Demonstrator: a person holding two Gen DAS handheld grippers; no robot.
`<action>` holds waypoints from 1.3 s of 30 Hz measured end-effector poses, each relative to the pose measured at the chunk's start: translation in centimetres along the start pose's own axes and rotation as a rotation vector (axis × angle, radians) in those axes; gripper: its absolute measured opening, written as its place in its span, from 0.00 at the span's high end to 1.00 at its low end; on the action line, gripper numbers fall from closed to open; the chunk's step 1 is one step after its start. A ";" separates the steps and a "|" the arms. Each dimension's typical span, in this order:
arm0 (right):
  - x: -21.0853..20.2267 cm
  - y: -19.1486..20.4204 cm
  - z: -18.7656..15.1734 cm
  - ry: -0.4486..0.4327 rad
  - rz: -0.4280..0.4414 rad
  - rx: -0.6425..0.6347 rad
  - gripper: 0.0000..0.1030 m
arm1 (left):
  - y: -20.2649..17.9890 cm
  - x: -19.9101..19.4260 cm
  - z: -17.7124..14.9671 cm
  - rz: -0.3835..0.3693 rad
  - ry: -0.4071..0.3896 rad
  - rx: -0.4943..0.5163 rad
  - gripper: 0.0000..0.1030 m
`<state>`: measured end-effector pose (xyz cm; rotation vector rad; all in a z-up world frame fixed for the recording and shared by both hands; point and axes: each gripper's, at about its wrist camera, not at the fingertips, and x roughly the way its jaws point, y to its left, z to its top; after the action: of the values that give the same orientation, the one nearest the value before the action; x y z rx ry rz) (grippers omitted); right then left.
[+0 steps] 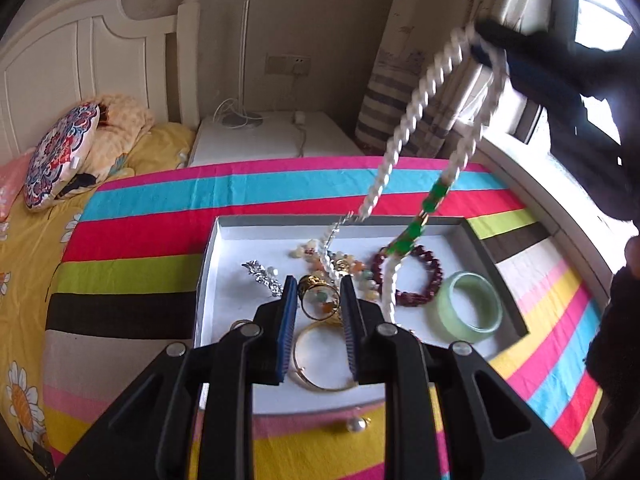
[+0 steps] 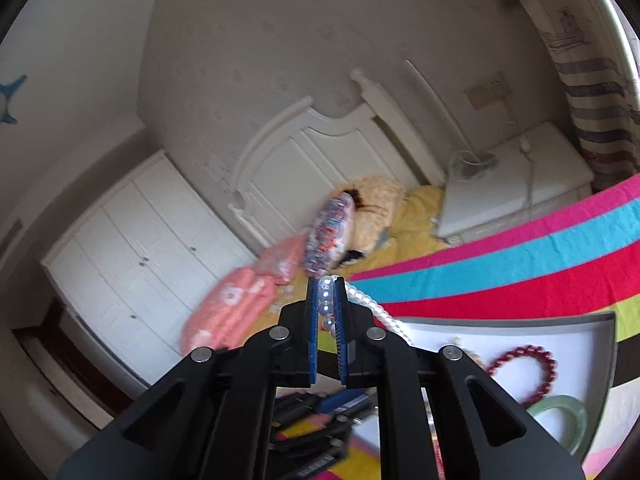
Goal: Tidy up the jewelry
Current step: 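Lower the pearl necklace into the box with the right tool while the left tool releases the ring there, then move both tools back toward the two pearl earrings on the bedspread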
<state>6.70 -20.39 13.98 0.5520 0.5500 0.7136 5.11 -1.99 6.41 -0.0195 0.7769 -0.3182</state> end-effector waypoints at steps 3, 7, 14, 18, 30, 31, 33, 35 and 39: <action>1.1 -2.4 -1.6 0.097 -0.202 -0.081 0.89 | 0.1 1.6 -0.3 0.002 0.023 -0.011 0.79; 1.9 -5.9 -3.5 0.199 -0.398 -0.140 0.89 | -0.4 3.3 -0.6 0.023 0.045 0.021 0.71; 1.9 -10.8 -5.5 0.262 -0.507 -0.081 0.89 | -0.2 4.0 -1.0 0.052 0.046 0.007 0.35; 1.0 -11.6 -6.2 0.253 -0.539 -0.056 0.87 | 0.3 3.1 -1.3 0.073 0.032 0.003 0.15; -3.9 -8.5 -7.4 0.145 -0.428 -0.065 0.24 | 1.7 -2.7 -2.6 0.110 -0.069 -0.003 0.02; -4.2 -7.7 -7.6 0.140 -0.428 -0.096 0.24 | 1.9 -3.3 -2.9 0.117 -0.071 -0.014 0.02; -5.0 -5.6 -8.6 0.132 -0.431 -0.162 0.24 | 2.3 -4.8 -3.9 0.124 -0.077 -0.038 0.02; -5.8 -4.1 -10.0 0.132 -0.427 -0.184 0.24 | 2.6 -5.8 -5.0 0.127 -0.075 -0.058 0.02; -6.0 -1.6 -13.2 0.157 -0.425 -0.206 0.23 | 3.7 -7.1 -8.0 0.143 -0.058 -0.111 0.02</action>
<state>-4.71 -22.10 5.04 0.1760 0.7046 0.4024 -4.12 4.42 5.10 -0.0770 0.7333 -0.1380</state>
